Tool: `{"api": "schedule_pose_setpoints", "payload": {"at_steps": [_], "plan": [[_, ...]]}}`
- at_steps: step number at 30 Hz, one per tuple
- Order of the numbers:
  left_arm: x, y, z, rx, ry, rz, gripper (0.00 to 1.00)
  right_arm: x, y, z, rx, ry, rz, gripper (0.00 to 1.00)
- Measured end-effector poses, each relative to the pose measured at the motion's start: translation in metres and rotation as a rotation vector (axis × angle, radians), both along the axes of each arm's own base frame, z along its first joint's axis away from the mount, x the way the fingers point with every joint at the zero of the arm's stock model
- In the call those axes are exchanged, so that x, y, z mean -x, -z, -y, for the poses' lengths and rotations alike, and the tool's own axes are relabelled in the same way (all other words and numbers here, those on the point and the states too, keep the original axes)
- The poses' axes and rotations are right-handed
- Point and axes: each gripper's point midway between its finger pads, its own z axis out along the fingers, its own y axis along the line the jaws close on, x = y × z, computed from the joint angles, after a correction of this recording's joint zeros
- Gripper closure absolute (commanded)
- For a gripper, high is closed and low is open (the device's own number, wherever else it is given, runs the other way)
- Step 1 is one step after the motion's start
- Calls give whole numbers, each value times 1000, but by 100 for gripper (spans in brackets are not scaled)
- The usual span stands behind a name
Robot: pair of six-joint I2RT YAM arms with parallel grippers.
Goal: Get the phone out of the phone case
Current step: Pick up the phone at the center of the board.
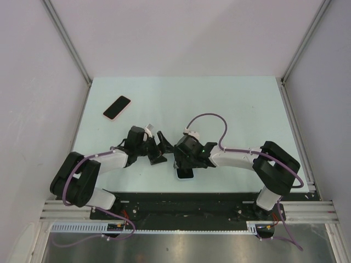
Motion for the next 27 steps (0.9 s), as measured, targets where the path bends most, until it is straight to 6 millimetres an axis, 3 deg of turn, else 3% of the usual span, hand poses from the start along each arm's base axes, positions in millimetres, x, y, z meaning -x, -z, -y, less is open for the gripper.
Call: {"api": "schedule_pose_setpoints", "payload": {"at_steps": [6,18,24,27], "plan": [[8,18,10,0,21,-69,2,1,-2,-1,-26,2,-2,46],[2,21,40,54,77,-95,12,6,-10,2,-92,-6,-37,46],[0,23,60,76,106,-96,25,12,-14,-5,-126,-33,-53,46],[4,26,70,71,130,-101,40,14,-16,-7,-136,-42,-56,45]]}}
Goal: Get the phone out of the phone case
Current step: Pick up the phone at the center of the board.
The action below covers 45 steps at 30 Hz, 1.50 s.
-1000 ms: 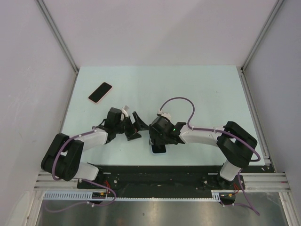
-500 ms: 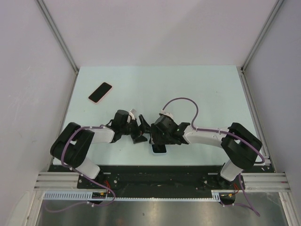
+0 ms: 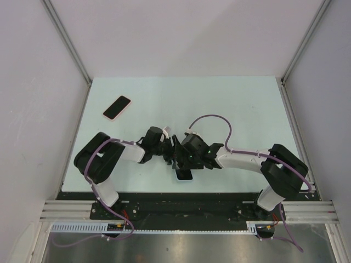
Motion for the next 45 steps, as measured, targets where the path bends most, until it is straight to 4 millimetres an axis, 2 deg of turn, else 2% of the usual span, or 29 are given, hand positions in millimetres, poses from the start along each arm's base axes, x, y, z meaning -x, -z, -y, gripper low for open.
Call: {"api": "schedule_pose_setpoints", "payload": {"at_steps": [4,7,8,12,14,18,19,21,26,27,29,30,33,35,40,43,45], "plan": [[10,6,5,-17,23,-18,59,0,-1,0,-4,0,0,43],[13,7,6,-22,31,-18,61,0,-1,0,-5,-3,-1,40],[13,7,6,-25,29,-21,67,0,-1,1,-6,-2,-2,40],[13,9,5,-33,27,-19,69,-2,-4,2,-27,3,-12,36],[12,8,6,-32,27,-17,74,-2,-5,3,-41,5,-17,34],[12,6,6,-29,28,-12,76,-2,-7,4,-73,9,-34,23],[12,5,6,-28,28,-10,82,-3,-7,4,-84,9,-37,22],[12,5,6,-28,28,-11,83,-3,-8,4,-97,9,-42,19],[10,-5,7,-22,33,5,89,-4,-17,8,-149,21,-35,16],[9,-8,8,-18,34,12,94,-5,-21,9,-163,24,-27,16],[4,-20,9,-6,32,32,95,-7,-30,12,-198,31,-5,16],[2,-27,10,3,35,45,100,-8,-35,14,-219,36,6,15],[-3,-45,11,40,42,73,100,-15,-57,23,-314,67,41,14],[-10,-60,8,70,35,97,100,-21,-71,35,-375,107,63,14],[-33,-106,0,150,2,186,100,-35,-104,58,-507,174,107,15],[-40,-132,-1,191,-3,234,100,-40,-127,64,-598,177,135,26],[-42,-148,-1,217,0,262,100,-42,-140,67,-660,177,144,38]]}}
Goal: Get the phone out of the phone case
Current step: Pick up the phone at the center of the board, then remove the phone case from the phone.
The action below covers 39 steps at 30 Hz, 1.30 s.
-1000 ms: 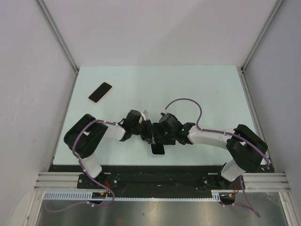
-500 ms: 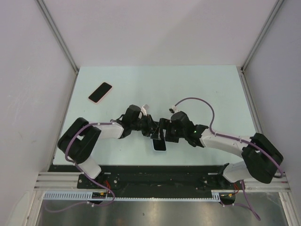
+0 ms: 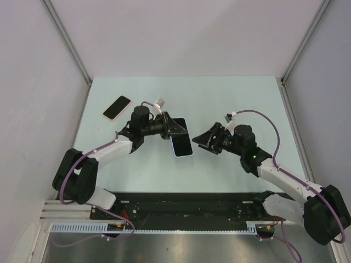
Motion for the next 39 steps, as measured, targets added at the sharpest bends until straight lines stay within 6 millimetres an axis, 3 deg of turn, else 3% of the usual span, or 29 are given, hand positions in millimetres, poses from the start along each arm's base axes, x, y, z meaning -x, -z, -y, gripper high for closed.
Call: {"api": "schedule_pose_setpoints", "payload": {"at_steps": [3,10,14,19,25,33,34,35,36,39], "plan": [[0,-19,-2,35,-2,31,100,0,-8,1,-77,-12,2,48],[-3,-46,-7,104,-23,51,100,12,-19,-5,-215,-71,-10,52],[-4,-53,-9,124,-33,52,100,18,-37,-10,-287,-115,22,53],[-5,-59,-8,145,-37,48,100,23,-53,-13,-338,-152,63,62],[-5,-66,-8,169,-44,40,100,27,-53,-14,-376,-164,49,73],[-3,-76,-10,186,-48,65,100,34,-54,-22,-428,-201,21,72],[-3,-77,-10,187,-48,67,100,34,-54,-23,-435,-207,21,76],[-3,-78,-11,188,-48,69,100,35,-55,-24,-441,-209,18,95],[-3,-79,-11,189,-48,71,100,35,-56,-25,-451,-214,19,100],[-3,-80,-12,192,-51,77,100,34,-57,-28,-477,-221,9,100]]}}
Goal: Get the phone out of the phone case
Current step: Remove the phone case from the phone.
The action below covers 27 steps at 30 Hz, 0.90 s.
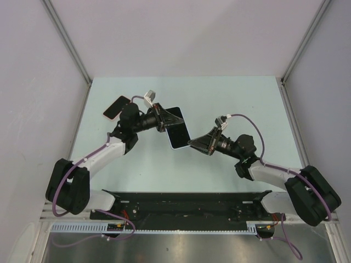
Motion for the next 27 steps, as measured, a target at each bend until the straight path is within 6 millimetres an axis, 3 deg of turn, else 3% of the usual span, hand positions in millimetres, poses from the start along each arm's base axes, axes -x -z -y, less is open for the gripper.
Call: {"api": "schedule_pose_setpoints", "payload": {"at_steps": [11,27], "plan": [[-4,5,-11,31,-34,-16,100,-4,8,-14,-104,-38,-37,100],[20,-50,-4,242,68,90,100,21,-48,0,-149,5,283,100]]}}
